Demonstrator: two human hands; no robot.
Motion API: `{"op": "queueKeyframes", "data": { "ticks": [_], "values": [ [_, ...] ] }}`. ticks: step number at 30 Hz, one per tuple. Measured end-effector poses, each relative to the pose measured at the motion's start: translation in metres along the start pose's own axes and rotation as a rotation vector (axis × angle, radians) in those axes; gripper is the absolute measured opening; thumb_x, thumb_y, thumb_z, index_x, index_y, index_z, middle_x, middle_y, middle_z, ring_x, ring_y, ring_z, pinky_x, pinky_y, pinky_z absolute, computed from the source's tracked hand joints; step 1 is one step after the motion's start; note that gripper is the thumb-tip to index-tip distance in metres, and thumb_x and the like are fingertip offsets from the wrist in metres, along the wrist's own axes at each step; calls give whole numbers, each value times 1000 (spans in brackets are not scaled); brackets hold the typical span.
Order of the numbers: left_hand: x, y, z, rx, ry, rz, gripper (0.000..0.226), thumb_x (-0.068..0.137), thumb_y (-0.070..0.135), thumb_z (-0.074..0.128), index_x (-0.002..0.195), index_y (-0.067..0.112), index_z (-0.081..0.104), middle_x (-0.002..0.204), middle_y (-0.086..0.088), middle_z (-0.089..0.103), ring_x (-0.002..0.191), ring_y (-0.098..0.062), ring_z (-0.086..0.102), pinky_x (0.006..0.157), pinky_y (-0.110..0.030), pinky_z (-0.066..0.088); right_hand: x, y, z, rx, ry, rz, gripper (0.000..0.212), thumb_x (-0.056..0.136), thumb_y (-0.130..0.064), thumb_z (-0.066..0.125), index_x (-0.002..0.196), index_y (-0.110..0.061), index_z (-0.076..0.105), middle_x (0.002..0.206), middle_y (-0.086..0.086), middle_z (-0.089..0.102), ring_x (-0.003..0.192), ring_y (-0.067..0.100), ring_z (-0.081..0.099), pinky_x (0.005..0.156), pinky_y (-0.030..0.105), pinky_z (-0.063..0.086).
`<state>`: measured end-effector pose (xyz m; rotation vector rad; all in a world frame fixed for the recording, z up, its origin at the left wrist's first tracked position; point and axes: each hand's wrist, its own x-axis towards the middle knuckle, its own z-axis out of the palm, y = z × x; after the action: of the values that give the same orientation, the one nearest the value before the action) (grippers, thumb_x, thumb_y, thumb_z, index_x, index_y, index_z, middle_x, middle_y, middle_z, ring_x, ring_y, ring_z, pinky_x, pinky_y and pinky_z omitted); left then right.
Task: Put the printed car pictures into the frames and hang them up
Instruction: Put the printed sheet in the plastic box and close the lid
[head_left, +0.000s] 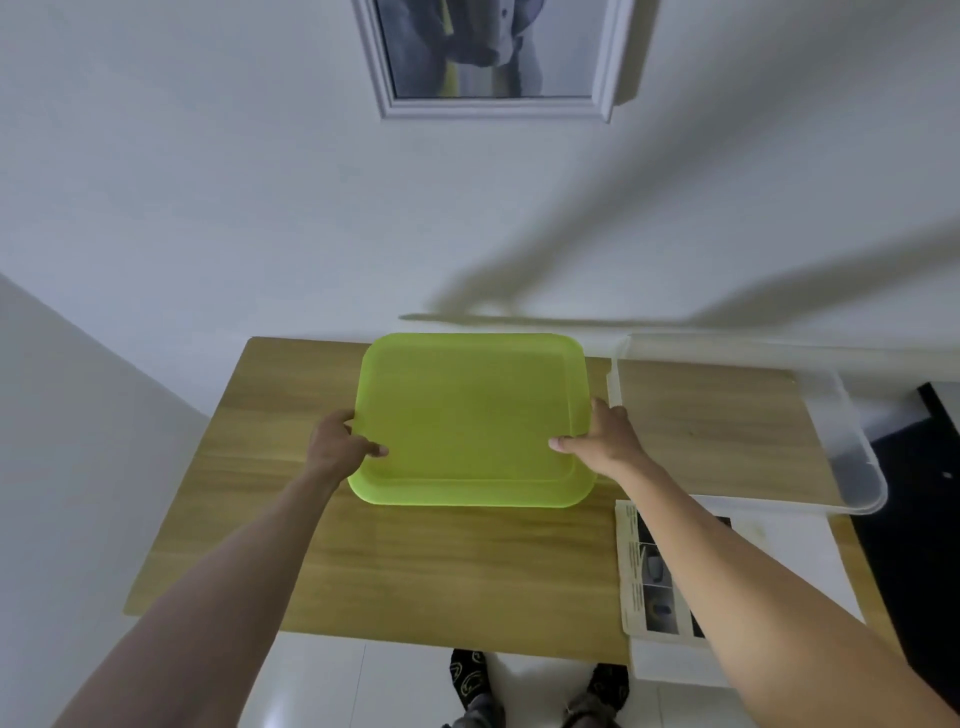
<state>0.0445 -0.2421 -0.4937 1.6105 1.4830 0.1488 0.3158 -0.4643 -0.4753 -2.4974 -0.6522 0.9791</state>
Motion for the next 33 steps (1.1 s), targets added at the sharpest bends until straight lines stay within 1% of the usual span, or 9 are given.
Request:
{"op": "queueKeyframes", "data": {
  "ticks": [3, 8, 14, 18, 21, 23, 26, 28, 33],
  "values": [
    [10, -5, 4, 10, 4, -9, 79, 61, 0, 88, 133, 5, 56, 115, -21, 63, 109, -34, 59, 82, -36, 45, 8, -1, 16, -17, -2, 26, 91, 82, -40, 80, 151, -11, 29, 148, 16, 34, 132, 33, 47, 103, 40, 45],
    [27, -15, 14, 47, 4, -30, 84, 59, 1, 89, 136, 2, 53, 123, -20, 60, 115, -35, 57, 90, -39, 47, 19, 5, 37, -23, -38, 70, 101, 84, -32, 79, 159, -14, 13, 159, 13, 24, 143, 32, 35, 109, 39, 38],
    [39, -31, 22, 133, -5, -52, 92, 55, 13, 92, 137, 4, 52, 128, -19, 56, 118, -35, 54, 98, -44, 48, 21, 7, 59, -86, 30, 52, 90, 87, -28, 76, 157, -18, 21, 151, 16, 36, 137, 33, 41, 105, 41, 43],
    [46, -34, 21, 199, -19, -57, 83, 51, 20, 91, 127, 9, 60, 123, -17, 58, 112, -35, 58, 93, -45, 52, 20, 6, 63, -165, 47, 16, 82, 91, -31, 71, 156, -16, 23, 145, 18, 41, 134, 34, 43, 102, 43, 46],
    [30, -22, 22, 278, 7, -23, 74, 61, 23, 86, 127, 9, 55, 127, -18, 49, 121, -37, 48, 95, -46, 48, 14, 5, 59, -218, 54, -29, 78, 94, -34, 66, 156, -17, 22, 148, 17, 38, 137, 34, 41, 102, 46, 46],
    [17, -12, 27, 331, 117, 18, 72, 70, 31, 80, 132, 11, 49, 131, -15, 43, 124, -34, 40, 96, -47, 43, 7, 4, 52, -229, 84, -95, 71, 96, -34, 62, 155, -17, 25, 149, 15, 38, 137, 32, 41, 102, 46, 46],
    [-3, 6, 44, 290, 288, 114, 65, 78, 40, 69, 132, 9, 51, 130, -12, 48, 122, -31, 42, 99, -47, 39, -4, 11, 31, -198, 180, -297, 53, 99, -27, 58, 148, -17, 40, 141, 12, 47, 126, 29, 53, 98, 44, 50],
    [-17, 20, 61, 240, 309, 163, 54, 82, 42, 63, 125, 9, 57, 125, -11, 53, 117, -30, 47, 97, -46, 41, -11, 21, 12, -159, 262, -435, 42, 98, -20, 58, 139, -16, 52, 131, 8, 56, 112, 23, 62, 91, 45, 54],
    [-66, 54, 120, 226, 228, 279, 34, 88, 40, 59, 106, 11, 64, 103, -6, 64, 92, -26, 59, 70, -34, 44, -30, 67, -41, -110, 434, -575, 23, 94, -12, 61, 116, -15, 68, 103, 3, 66, 85, 21, 68, 68, 39, 58]
  ]
}}
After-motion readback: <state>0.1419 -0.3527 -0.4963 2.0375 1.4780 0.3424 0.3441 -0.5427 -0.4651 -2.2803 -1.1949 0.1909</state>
